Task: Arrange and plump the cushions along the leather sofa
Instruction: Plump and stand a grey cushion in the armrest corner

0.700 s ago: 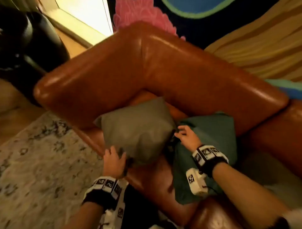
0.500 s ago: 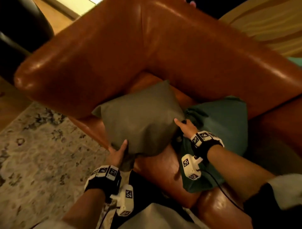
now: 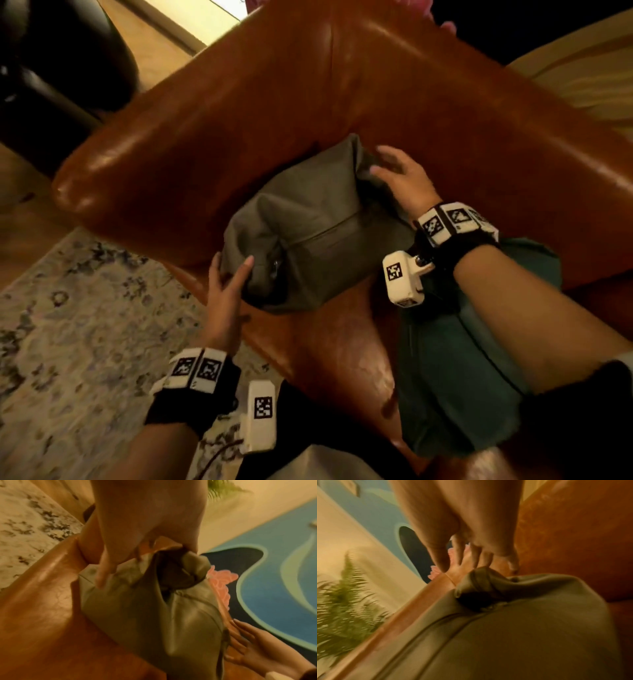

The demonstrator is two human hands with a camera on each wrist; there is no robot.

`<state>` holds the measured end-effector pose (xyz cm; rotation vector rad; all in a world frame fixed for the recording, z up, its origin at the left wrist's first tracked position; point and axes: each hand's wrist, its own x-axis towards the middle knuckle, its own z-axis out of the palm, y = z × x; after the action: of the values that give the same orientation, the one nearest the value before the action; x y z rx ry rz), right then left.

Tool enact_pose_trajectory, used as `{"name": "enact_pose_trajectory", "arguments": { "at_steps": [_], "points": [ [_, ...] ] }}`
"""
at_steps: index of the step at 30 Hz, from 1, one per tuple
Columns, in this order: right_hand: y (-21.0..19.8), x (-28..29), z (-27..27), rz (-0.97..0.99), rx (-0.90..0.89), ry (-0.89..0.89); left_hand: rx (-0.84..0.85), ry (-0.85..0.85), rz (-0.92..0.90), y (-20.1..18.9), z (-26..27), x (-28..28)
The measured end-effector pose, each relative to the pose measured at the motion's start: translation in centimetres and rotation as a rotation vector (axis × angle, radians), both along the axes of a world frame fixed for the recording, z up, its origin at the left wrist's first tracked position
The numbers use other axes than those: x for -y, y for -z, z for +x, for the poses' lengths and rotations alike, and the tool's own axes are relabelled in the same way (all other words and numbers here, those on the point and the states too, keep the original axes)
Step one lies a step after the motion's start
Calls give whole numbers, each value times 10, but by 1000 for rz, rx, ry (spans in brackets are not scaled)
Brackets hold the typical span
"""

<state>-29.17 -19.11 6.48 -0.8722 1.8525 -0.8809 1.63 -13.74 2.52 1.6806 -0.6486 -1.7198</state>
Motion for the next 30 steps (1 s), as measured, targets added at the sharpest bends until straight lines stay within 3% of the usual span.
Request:
{"name": "enact_pose_trajectory", "arguments": {
  "at_steps": [2,6,10,14,17,20,23,26,30],
  "points": [
    [16,-9,-8,112,-60,113,-115,-17,15,5,-11,-5],
    [54,-38,-11,252,134,128,-228,-101,70,24,-11,-18],
    [48,-35,-14,189,128,8,-258,-105,162,22,-5,-21],
    [25,-7,-12,-14,277,29,-344,-171,120,2,11,-12],
    [40,-1,-1,-26,201,27,-209,-271,86,9,17,-10],
    [57,-3,17,64,338,132,-93,-109,106,15,-1,-7],
    [74,15,19,51,388,188,-48,-40,-4,21,-16,5],
    [62,36,23,12,332,200,-44,-125,-44,21,-23,12],
    [64,55,19,15,190,156,-35,-119,-84,22,-27,6]
  ]
}}
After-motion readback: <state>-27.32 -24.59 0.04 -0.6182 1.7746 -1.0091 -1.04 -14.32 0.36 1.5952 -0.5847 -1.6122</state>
